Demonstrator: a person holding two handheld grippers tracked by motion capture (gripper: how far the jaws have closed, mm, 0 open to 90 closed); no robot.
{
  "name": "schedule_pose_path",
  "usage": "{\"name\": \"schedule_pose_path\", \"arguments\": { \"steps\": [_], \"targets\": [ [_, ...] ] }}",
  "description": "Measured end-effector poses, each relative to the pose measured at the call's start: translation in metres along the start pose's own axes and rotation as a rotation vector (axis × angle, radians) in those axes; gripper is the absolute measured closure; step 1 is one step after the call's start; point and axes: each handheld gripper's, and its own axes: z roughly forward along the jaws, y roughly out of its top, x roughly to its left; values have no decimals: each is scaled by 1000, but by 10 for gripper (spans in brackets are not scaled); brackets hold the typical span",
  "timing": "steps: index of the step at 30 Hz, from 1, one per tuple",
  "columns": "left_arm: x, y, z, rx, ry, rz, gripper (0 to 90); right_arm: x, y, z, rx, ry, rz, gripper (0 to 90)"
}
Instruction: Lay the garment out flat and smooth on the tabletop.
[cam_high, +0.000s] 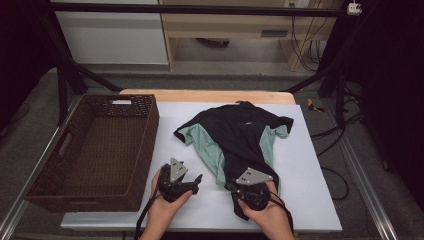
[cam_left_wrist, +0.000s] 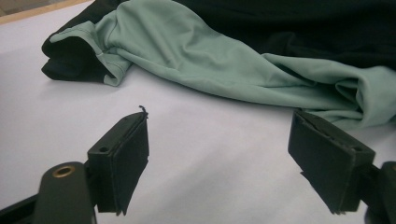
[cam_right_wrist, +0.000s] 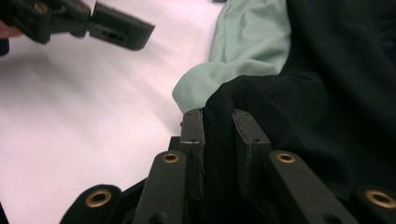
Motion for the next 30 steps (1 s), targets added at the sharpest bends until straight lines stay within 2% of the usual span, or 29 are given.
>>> {"name": "schedule_pose_path", "arguments": {
  "steps": [7, 12, 17, 23, 30],
  "targets": [
    [-3, 0, 1, 10, -10, 12, 204, -14, -3, -8, -20, -13, 50, 775],
    [-4, 0, 1, 12, -11, 13, 205, -22, -4, -15, -37, -37, 60, 811],
    [-5, 0, 1, 16, -21, 18, 211, -34, -8, -22, -55, -61, 98, 813],
    [-13, 0, 3, 29, -48, 45, 230, -50, -18, -21, -22, -82, 152, 812],
    [-27, 0, 6, 38, -87, 81, 268, -58, -28, -7, 45, -84, 155, 811]
  ]
}}
